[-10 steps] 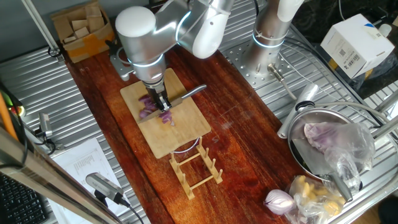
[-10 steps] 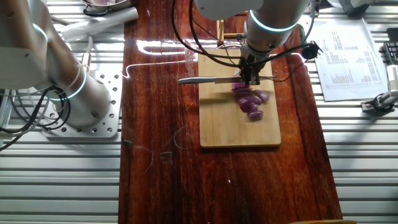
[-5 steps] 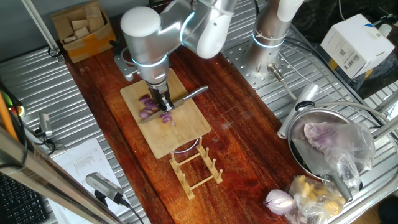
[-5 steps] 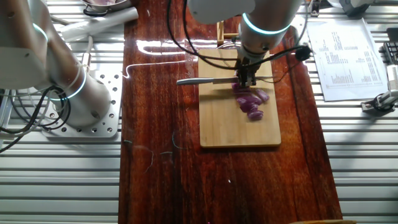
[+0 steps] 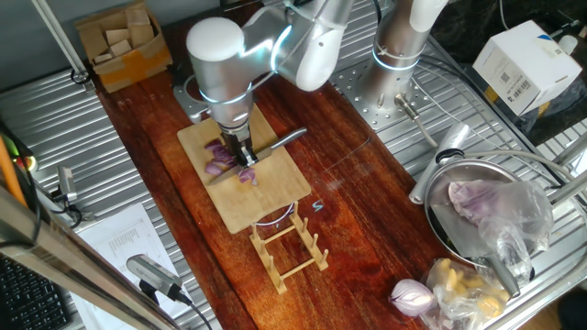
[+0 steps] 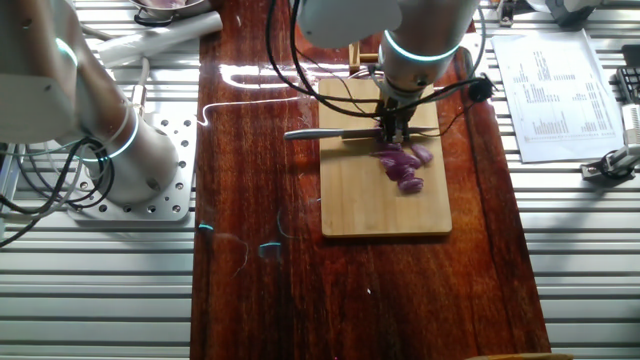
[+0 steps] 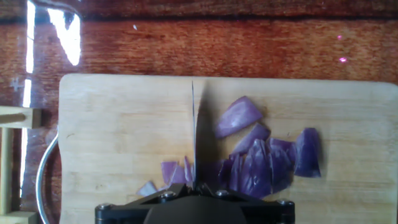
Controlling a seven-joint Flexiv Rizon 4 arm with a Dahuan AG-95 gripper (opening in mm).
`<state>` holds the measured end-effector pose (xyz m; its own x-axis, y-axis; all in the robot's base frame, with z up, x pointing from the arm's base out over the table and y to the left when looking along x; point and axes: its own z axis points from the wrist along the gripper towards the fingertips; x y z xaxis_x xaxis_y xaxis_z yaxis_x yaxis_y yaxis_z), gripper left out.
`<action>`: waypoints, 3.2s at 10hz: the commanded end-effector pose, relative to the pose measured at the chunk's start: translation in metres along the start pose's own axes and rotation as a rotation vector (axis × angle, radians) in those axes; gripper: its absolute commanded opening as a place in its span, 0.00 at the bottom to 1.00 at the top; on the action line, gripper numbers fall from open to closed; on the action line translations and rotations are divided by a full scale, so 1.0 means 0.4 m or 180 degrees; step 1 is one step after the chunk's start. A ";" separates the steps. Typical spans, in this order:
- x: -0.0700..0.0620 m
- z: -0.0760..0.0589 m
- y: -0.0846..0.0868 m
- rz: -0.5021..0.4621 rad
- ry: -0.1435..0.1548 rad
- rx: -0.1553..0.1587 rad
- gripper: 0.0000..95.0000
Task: Chop the onions
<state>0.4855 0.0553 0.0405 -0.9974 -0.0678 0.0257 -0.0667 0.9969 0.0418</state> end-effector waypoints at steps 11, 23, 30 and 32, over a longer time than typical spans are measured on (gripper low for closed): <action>-0.086 -0.056 -0.110 -0.0220 0.0090 -0.0012 0.00; -0.084 -0.079 -0.108 -0.0292 0.0228 -0.0012 0.00; -0.080 -0.004 -0.119 -0.0352 0.0152 -0.0016 0.00; -0.078 -0.018 -0.115 -0.0368 0.0160 -0.0009 0.00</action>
<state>0.5207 0.0113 0.0464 -0.9801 -0.1860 0.0691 -0.1830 0.9819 0.0482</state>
